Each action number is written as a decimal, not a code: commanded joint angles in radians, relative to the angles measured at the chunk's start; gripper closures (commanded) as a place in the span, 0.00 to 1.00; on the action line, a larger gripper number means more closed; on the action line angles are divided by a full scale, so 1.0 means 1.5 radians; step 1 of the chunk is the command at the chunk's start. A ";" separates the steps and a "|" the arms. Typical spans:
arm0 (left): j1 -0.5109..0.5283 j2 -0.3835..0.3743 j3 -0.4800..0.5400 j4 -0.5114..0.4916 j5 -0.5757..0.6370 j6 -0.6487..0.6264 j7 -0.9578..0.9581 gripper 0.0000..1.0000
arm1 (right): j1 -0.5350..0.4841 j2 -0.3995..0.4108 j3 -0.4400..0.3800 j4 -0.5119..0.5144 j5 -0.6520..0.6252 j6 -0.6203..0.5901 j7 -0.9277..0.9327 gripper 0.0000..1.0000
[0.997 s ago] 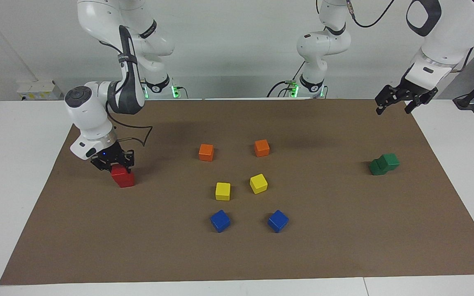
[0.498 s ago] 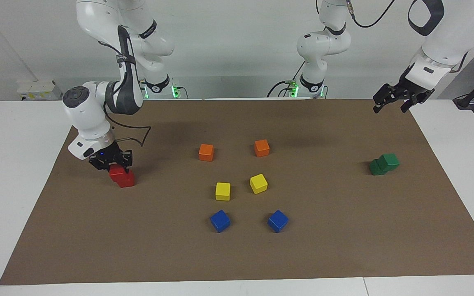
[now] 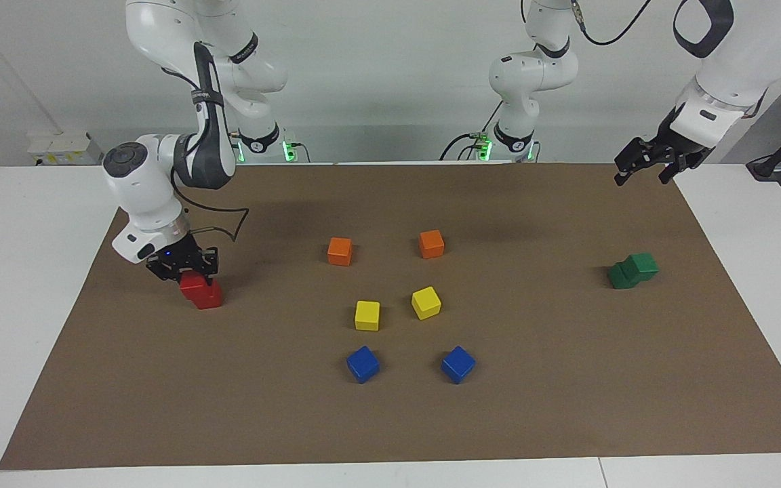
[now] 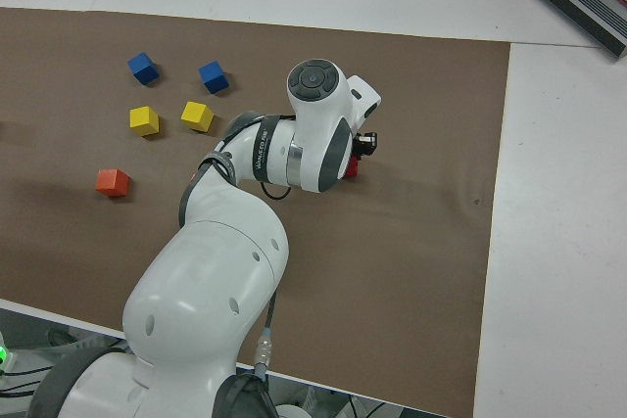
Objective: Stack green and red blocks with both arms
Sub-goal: 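Open the right gripper and withdraw it from the red stack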
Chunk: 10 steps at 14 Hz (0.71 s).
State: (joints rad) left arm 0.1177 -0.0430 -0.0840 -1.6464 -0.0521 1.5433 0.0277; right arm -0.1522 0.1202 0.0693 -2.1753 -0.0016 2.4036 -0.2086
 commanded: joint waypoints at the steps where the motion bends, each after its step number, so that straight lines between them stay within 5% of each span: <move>1: -0.017 -0.012 0.014 -0.012 0.013 0.033 -0.009 0.00 | -0.007 -0.005 0.006 -0.012 0.014 0.017 -0.020 1.00; 10: -0.017 -0.011 0.011 -0.013 0.034 0.064 -0.003 0.00 | -0.004 -0.005 0.006 -0.012 0.014 0.017 -0.017 1.00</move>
State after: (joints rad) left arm 0.1123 -0.0430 -0.0821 -1.6463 -0.0231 1.6176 0.0278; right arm -0.1505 0.1202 0.0705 -2.1754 -0.0016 2.4036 -0.2086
